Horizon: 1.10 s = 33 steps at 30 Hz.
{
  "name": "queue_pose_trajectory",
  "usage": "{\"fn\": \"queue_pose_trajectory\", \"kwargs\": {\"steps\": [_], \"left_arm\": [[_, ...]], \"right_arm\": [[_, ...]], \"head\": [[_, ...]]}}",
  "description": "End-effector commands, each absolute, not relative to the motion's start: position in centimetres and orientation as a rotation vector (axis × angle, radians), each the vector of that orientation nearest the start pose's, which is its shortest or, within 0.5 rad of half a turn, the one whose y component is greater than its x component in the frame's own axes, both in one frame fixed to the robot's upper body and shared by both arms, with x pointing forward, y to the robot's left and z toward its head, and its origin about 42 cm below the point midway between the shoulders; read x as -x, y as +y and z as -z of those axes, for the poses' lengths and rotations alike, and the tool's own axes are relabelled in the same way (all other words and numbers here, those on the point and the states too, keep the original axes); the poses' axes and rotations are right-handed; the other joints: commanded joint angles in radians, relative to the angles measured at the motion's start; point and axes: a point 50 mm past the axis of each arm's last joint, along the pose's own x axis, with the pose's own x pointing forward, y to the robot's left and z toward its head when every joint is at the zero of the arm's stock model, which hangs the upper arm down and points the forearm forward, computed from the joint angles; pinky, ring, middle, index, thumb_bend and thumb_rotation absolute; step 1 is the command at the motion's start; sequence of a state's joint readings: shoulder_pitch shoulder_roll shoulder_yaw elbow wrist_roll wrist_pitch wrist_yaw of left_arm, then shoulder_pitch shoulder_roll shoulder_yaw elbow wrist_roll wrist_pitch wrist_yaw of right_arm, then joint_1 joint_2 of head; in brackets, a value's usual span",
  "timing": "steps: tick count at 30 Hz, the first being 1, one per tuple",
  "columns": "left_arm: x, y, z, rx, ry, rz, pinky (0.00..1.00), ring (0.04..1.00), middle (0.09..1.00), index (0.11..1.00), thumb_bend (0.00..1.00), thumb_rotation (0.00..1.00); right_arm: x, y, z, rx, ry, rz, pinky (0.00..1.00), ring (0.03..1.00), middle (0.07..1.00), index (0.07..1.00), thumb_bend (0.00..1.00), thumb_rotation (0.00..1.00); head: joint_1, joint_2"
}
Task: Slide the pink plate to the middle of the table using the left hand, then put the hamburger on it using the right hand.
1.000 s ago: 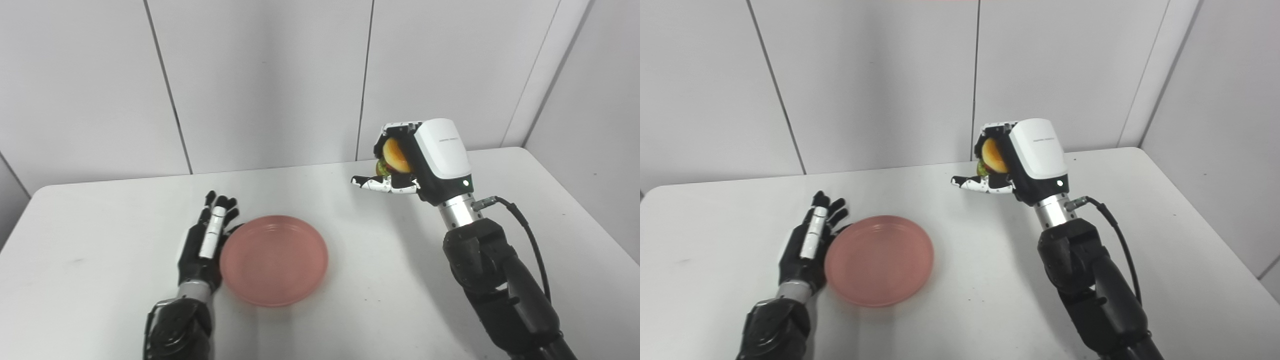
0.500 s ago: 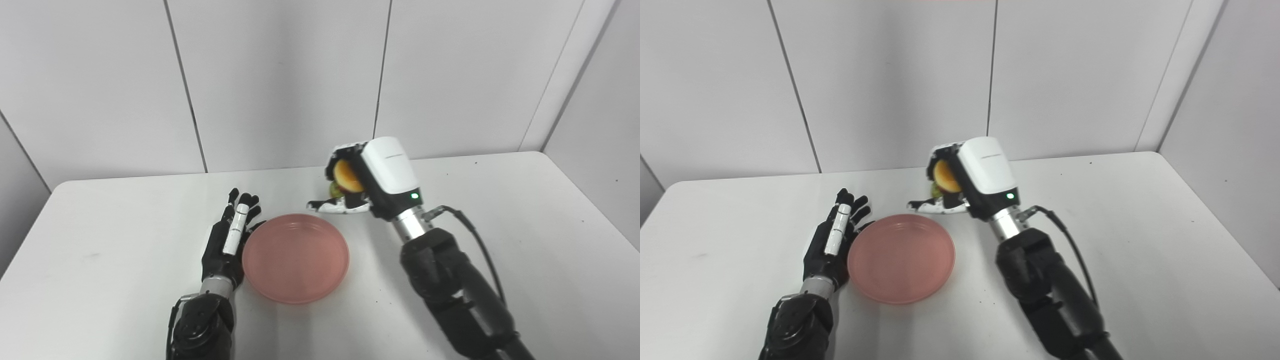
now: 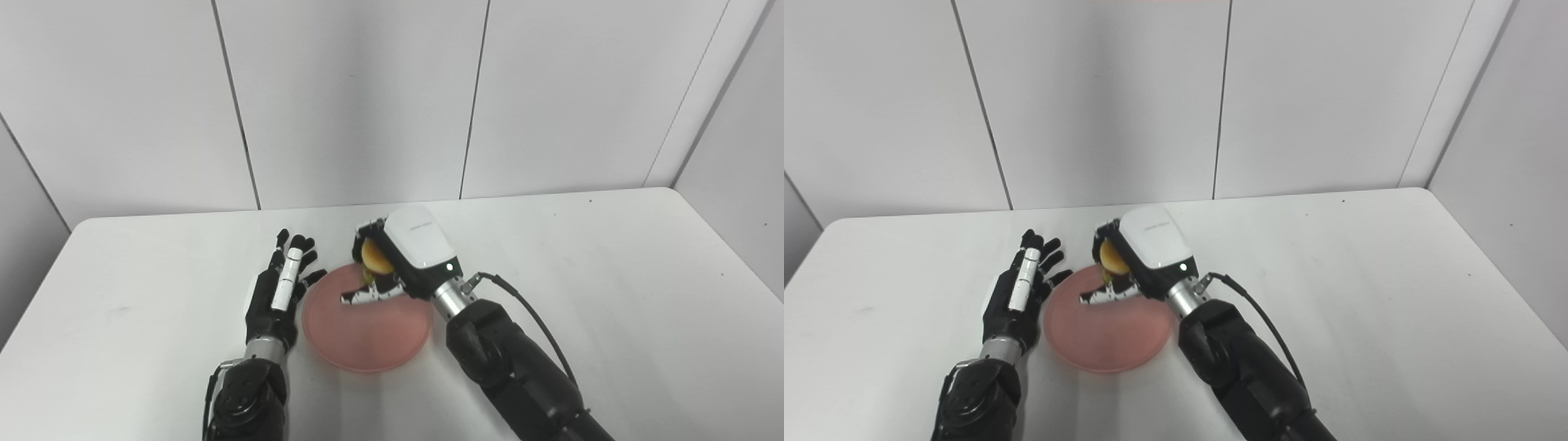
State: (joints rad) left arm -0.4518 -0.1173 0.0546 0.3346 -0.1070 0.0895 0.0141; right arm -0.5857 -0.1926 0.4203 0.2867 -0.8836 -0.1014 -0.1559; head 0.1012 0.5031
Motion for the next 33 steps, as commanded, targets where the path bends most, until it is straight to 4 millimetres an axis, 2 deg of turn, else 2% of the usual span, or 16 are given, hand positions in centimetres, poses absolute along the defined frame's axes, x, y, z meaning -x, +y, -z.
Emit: {"fn": "queue_pose_trajectory", "kwargs": {"steps": [1, 6, 19, 20, 21, 23, 25, 26, 27, 28, 29, 33], "left_arm": [[-42.1, 12.8, -16.0, 0.225, -0.027, 0.111, 0.73, 0.886, 0.862, 0.974, 0.76, 0.7], [-41.9, 12.6, -16.0, 0.216, -0.02, 0.115, 0.7, 0.879, 0.867, 0.973, 0.76, 0.72], [-42.0, 12.2, -16.0, 0.213, -0.011, 0.125, 0.72, 0.877, 0.873, 0.994, 0.76, 0.72], [-42.0, 12.2, -16.0, 0.213, -0.009, 0.124, 0.71, 0.877, 0.871, 0.99, 0.76, 0.72], [-42.0, 12.2, -16.0, 0.214, -0.007, 0.124, 0.71, 0.875, 0.87, 0.988, 0.76, 0.72], [-41.9, 12.2, -16.0, 0.212, -0.004, 0.125, 0.69, 0.869, 0.87, 0.987, 0.76, 0.72], [-41.9, 12.2, -16.0, 0.206, -0.001, 0.128, 0.66, 0.859, 0.864, 0.985, 0.77, 0.72], [-41.9, 12.1, -16.0, 0.207, -0.001, 0.13, 0.66, 0.857, 0.862, 0.984, 0.77, 0.72], [-41.8, 12.1, -16.0, 0.209, -0.001, 0.132, 0.66, 0.859, 0.861, 0.986, 0.76, 0.72], [-41.8, 12.1, -16.0, 0.212, 0.0, 0.133, 0.68, 0.863, 0.859, 0.987, 0.75, 0.71], [-41.8, 12.1, -16.0, 0.217, 0.001, 0.134, 0.68, 0.864, 0.859, 0.987, 0.75, 0.71], [-41.8, 12.0, -16.0, 0.191, -0.01, 0.136, 0.7, 0.852, 0.84, 0.989, 0.74, 0.72]], "right_arm": [[-43.6, -11.5, -23.2, 1.151, -0.745, -0.234, 0.13, 0.179, 0.26, 0.339, 0.55, 0.21], [-43.7, -11.6, -21.8, 1.166, -0.733, -0.262, 0.13, 0.179, 0.262, 0.336, 0.55, 0.22], [-43.3, -11.7, -20.5, 1.203, -0.726, -0.33, 0.14, 0.196, 0.283, 0.374, 0.55, 0.24], [-43.3, -11.6, -20.5, 1.195, -0.72, -0.342, 0.14, 0.202, 0.29, 0.383, 0.54, 0.27], [-43.3, -11.6, -20.5, 1.19, -0.712, -0.356, 0.15, 0.208, 0.297, 0.386, 0.52, 0.36], [-43.2, -11.5, -20.4, 1.186, -0.704, -0.379, 0.16, 0.227, 0.318, 0.39, 0.53, 0.59], [-43.1, -11.5, -20.4, 1.19, -0.712, -0.388, 0.18, 0.249, 0.339, 0.396, 0.58, 0.79], [-43.0, -11.5, -20.3, 1.188, -0.714, -0.393, 0.19, 0.264, 0.353, 0.402, 0.61, 0.85], [-43.0, -11.6, -20.3, 1.185, -0.718, -0.401, 0.24, 0.314, 0.398, 0.455, 0.64, 0.91], [-43.0, -11.7, -20.2, 1.184, -0.72, -0.41, 0.31, 0.38, 0.459, 0.518, 0.68, 0.96], [-43.0, -11.8, -20.1, 1.189, -0.721, -0.42, 0.32, 0.389, 0.468, 0.526, 0.69, 0.96], [-43.0, -12.0, -20.1, 1.224, -0.705, -0.468, 0.53, 0.584, 0.643, 0.647, 0.75, 1.0]], "head": [[0.001, 0.003], [0.005, 0.017], [0.011, 0.032], [0.011, 0.032], [0.011, 0.032], [0.009, 0.032], [0.01, 0.031], [0.01, 0.031], [0.01, 0.031], [0.011, 0.031], [0.011, 0.031], [0.012, 0.032]]}}
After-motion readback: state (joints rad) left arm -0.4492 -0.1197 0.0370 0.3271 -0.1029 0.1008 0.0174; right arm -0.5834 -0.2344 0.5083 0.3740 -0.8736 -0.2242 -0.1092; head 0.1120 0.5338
